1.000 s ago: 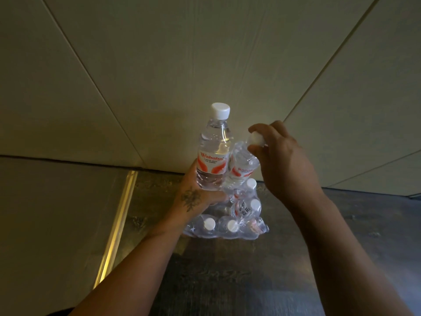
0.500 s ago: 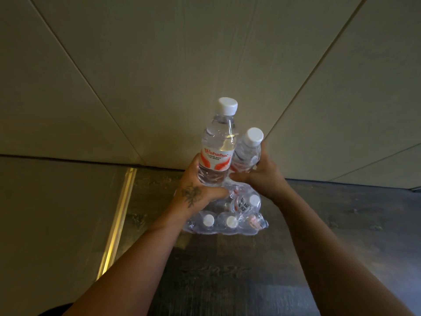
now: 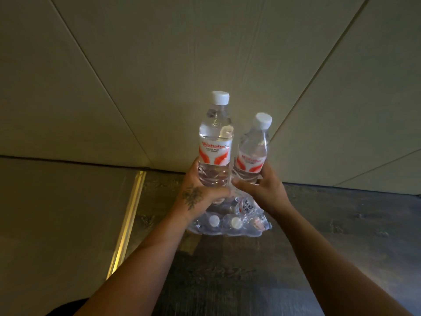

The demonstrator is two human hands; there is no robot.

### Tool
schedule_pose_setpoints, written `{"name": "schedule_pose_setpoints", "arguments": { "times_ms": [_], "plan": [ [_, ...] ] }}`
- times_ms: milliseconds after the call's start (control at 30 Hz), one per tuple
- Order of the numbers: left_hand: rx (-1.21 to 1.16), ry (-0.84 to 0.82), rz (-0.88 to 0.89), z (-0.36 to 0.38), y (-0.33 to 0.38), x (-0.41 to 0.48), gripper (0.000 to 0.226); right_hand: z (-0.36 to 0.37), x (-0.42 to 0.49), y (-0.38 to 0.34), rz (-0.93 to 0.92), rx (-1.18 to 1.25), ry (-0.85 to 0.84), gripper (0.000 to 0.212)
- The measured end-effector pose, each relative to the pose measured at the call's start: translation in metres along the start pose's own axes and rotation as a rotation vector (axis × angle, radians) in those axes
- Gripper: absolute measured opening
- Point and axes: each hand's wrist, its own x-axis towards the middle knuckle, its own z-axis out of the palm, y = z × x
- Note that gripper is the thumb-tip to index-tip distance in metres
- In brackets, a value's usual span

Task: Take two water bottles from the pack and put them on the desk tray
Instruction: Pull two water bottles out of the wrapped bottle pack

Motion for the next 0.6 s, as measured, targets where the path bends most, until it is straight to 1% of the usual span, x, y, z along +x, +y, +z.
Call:
{"name": "schedule_pose_setpoints", "arguments": {
  "times_ms": [33, 133, 267, 367, 467, 533, 600],
  "plan": [
    [-0.011, 0.005, -0.008, -0.002, 0.005, -0.005, 0.078, -0.005, -0.005, -0.005, 0.01, 0.03, -0.01, 0.067],
    [-0.054, 0.022, -0.033, -0.009, 0.017, -0.023, 0.083, -0.02, -0.025, -0.021, 0.026, 0.132, -0.04, 0.072],
    [-0.06, 0.044, -0.042, -0.016, 0.038, -0.048, 0.084, -0.026, -0.052, -0.038, 0.044, 0.211, -0.068, 0.063],
    [-0.059, 0.037, -0.047, -0.02, 0.05, -0.066, 0.08, -0.018, -0.072, -0.049, 0.063, 0.357, -0.052, 0.066],
    [-0.046, 0.049, -0.043, -0.023, 0.056, -0.084, 0.068, -0.01, -0.086, -0.054, 0.096, 0.48, -0.027, 0.071],
    [-0.034, 0.064, -0.036, -0.026, 0.059, -0.092, 0.062, -0.007, -0.093, -0.057, 0.121, 0.52, -0.02, 0.074],
    [-0.034, 0.066, -0.023, -0.029, 0.061, -0.099, 0.063, -0.003, -0.097, -0.061, 0.136, 0.528, -0.027, 0.076]
  ]
}}
